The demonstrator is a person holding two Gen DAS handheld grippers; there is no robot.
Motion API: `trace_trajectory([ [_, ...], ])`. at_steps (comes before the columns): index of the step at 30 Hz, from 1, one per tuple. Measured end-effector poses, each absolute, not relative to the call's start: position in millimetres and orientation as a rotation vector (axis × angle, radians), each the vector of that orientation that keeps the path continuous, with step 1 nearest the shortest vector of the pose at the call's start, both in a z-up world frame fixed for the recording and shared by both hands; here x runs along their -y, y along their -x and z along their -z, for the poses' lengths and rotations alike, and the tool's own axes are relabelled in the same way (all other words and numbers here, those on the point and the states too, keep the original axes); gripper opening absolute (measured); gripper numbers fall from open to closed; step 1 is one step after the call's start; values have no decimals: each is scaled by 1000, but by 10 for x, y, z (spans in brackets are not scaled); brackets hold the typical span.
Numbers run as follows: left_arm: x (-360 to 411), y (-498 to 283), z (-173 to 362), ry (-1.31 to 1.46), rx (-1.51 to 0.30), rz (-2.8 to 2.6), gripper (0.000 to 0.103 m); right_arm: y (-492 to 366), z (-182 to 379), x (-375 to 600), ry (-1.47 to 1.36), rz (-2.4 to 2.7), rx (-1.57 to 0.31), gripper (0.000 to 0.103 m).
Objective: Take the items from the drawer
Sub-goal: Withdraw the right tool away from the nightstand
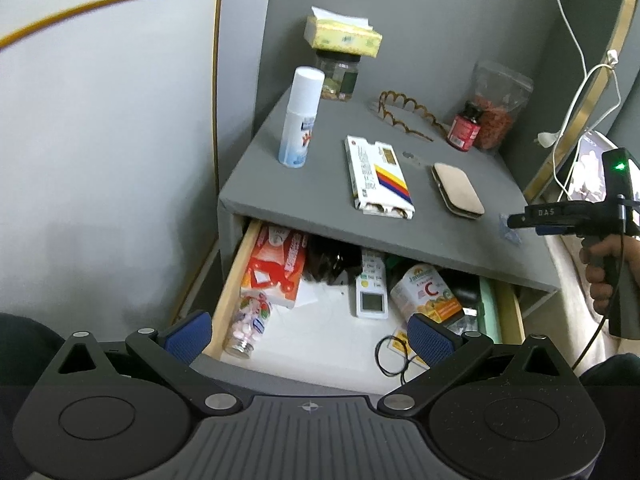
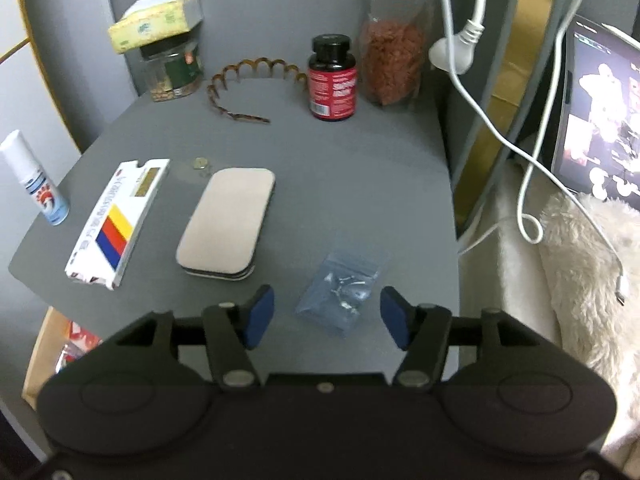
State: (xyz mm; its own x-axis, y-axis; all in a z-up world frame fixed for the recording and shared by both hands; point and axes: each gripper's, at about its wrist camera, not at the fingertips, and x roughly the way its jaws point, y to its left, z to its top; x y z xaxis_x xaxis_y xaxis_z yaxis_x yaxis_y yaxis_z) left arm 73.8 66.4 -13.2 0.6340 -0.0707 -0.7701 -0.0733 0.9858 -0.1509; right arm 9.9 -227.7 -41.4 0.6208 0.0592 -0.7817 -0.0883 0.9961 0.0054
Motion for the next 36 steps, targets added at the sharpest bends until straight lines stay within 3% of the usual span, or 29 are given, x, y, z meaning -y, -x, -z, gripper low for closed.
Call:
trace_trajectory([
  [2,-650,-733,195,166,-898,0,103,-162,508,2262,39,-60,-922,65],
  [6,-622,-721,230,162,-909,18,103,-208,585,2261,35,-34,-906,41],
  [21,-642,-697,247,192,-926,46,103,-628,540,2451,113,-141,-937,42],
  [27,-669,-675,321,235,-947,52,103,-663,455,2432,143,-109,-933,54],
  [31,-607,-644,358,205,-935,40,103,-274,183,2486,29,-114,-822,69],
  [36,-424,-521,455,160,-925,49,103,442,-93,2645,-122,-175,-761,75],
])
